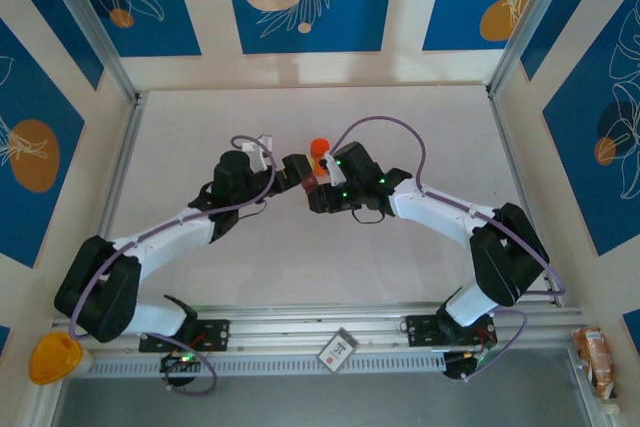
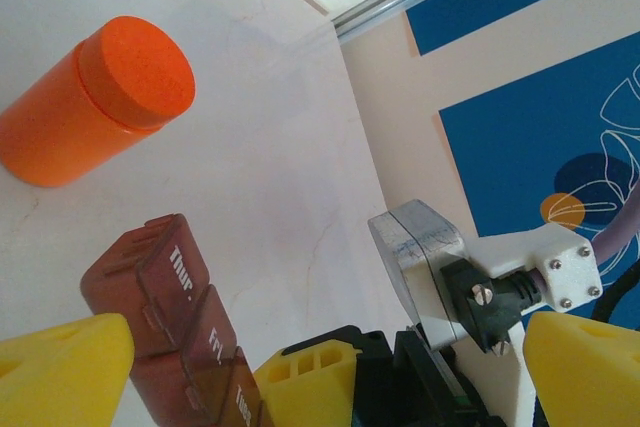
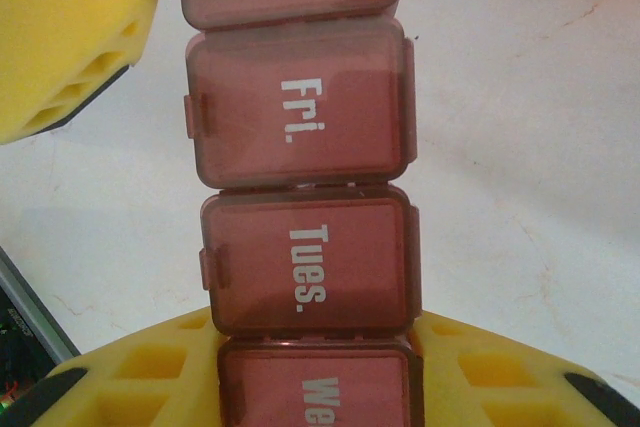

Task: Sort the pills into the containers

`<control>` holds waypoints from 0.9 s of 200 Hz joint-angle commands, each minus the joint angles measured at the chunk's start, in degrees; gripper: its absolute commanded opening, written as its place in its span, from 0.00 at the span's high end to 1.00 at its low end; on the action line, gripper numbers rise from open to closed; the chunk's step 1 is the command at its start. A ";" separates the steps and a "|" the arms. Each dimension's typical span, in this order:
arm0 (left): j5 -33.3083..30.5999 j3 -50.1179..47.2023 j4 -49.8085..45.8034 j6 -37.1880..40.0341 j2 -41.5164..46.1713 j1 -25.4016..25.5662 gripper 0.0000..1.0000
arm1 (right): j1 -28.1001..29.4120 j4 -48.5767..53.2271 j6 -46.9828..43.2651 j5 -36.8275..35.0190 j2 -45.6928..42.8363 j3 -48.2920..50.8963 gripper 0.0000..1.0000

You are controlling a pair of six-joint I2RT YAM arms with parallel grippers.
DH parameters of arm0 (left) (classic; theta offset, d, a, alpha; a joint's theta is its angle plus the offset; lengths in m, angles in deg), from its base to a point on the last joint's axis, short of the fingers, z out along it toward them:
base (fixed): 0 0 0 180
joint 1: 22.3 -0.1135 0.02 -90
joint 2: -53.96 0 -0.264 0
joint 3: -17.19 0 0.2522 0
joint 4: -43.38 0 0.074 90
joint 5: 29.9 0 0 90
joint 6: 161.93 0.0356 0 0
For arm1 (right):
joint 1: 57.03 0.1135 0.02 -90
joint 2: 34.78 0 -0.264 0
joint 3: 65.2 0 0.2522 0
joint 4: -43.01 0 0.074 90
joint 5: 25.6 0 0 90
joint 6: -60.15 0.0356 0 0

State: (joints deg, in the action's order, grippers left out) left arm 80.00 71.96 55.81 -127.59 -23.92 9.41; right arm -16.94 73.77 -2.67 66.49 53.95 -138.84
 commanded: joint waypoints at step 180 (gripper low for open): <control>-2.43 2.69 1.23 0.05 -1.57 1.82 0.00 | 1.65 -1.53 0.47 1.93 0.25 0.72 0.67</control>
State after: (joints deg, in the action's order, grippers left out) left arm 78.25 72.14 55.75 -127.55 -25.00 10.26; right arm -16.19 73.26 -2.25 66.80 54.32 -138.84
